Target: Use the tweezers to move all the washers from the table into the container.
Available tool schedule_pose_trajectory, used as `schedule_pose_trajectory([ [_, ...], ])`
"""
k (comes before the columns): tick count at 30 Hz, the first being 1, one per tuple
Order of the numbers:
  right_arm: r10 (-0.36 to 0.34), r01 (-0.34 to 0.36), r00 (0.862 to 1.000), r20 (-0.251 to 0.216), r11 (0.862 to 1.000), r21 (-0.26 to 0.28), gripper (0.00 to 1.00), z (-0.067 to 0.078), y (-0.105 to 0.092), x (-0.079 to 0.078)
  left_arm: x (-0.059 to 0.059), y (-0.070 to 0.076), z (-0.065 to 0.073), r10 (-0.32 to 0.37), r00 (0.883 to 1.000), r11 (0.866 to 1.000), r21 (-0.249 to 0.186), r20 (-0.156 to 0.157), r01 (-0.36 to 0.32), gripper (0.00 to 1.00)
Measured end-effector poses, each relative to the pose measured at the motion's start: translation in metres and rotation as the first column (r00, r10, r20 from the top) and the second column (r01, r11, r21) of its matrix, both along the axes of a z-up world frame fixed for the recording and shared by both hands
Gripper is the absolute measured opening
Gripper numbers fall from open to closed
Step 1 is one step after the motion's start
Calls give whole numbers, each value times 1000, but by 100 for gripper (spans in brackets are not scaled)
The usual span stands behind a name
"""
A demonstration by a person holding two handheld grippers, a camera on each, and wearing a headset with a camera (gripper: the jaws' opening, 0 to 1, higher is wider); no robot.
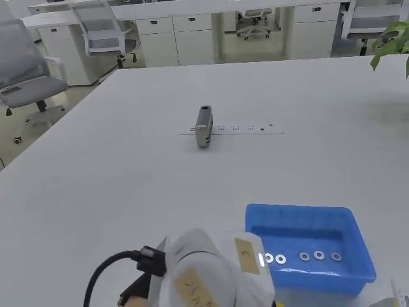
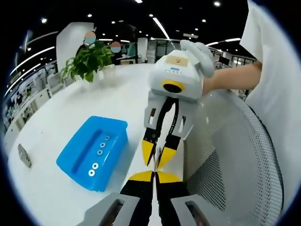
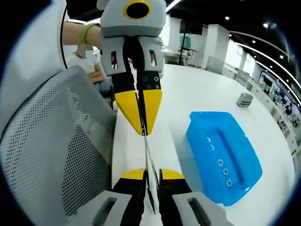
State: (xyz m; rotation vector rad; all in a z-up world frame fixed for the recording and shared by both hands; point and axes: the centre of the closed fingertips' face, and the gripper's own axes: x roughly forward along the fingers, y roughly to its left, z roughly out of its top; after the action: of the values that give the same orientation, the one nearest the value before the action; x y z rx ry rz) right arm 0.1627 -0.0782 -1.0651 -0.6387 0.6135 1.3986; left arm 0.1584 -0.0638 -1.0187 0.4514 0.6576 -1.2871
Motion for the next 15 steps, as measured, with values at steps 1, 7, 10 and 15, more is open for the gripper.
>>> schedule_pose_trajectory([
  [1,-2,2,1000,-5,1000,-2,6,-1,0,0,0,1,-3,-1,1000,1000,9,1,1,0],
  [7,-64,66,997,-48,997,39,13,-6,1,-1,0,12,-24,-11,1000,995,94,-13,12,0],
  [10,-115,120,991,-74,991,60,19,-4,-6,-2,2,15,-31,-12,1000,993,121,-18,14,0],
  [15,-218,226,973,-79,969,104,24,14,-31,0,7,19,-41,-5,1000,989,150,-30,9,0],
])
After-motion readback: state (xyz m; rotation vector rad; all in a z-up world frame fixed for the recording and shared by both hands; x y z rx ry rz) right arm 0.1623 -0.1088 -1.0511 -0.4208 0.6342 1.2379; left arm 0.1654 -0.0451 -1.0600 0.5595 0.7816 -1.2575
